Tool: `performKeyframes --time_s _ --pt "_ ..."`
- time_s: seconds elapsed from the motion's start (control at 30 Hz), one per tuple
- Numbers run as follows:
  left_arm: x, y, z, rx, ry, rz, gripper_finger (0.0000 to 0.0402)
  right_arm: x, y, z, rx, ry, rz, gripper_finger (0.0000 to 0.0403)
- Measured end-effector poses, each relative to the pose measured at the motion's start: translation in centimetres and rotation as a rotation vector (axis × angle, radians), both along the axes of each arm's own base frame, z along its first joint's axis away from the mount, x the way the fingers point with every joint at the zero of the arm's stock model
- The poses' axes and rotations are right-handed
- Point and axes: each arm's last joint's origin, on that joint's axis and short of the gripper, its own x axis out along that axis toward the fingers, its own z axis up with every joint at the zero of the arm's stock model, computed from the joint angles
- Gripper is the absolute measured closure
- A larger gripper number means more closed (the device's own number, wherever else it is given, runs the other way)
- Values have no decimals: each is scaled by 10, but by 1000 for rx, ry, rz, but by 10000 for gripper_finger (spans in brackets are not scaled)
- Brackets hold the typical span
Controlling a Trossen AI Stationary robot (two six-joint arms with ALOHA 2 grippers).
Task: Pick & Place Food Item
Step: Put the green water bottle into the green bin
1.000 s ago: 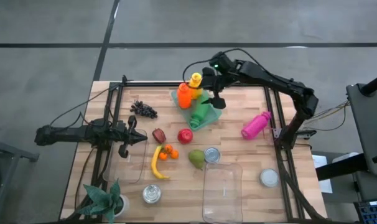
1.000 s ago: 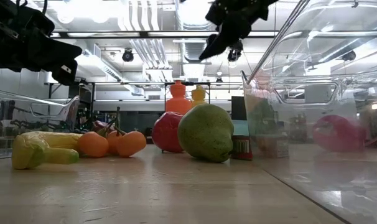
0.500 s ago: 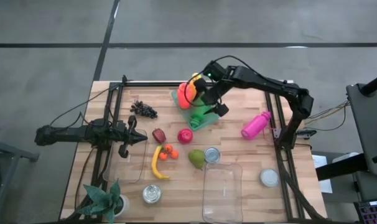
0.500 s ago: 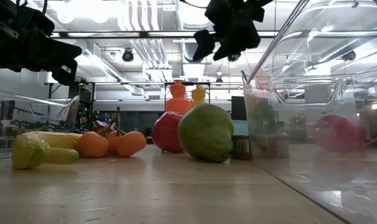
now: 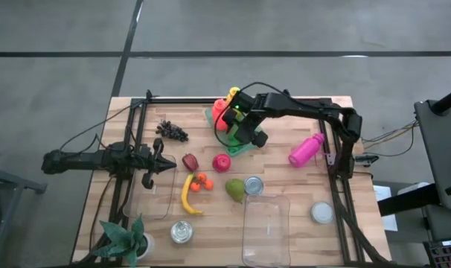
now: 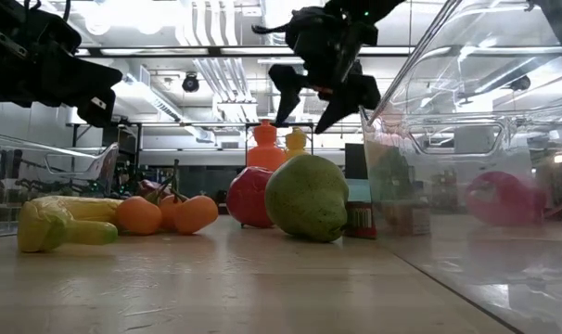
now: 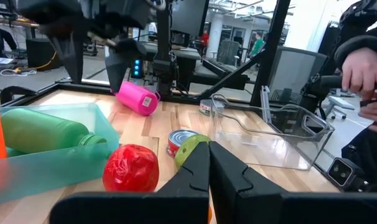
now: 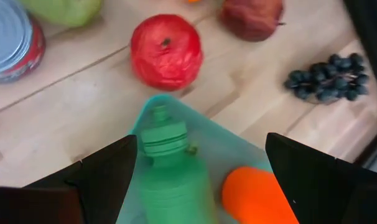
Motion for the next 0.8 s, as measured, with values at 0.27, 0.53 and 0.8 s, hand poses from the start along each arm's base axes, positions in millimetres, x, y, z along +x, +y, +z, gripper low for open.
performKeyframes --time_s 0.27,0.53,0.8 --pt "0 0 0 0 0 0 401 11 -4 -31 -43 87 5 49" --pt "0 0 0 0 0 0 401 18 -6 -54 -49 130 55 49" --pt "0 0 0 0 0 0 401 23 -6 -63 -99 114 162 49"
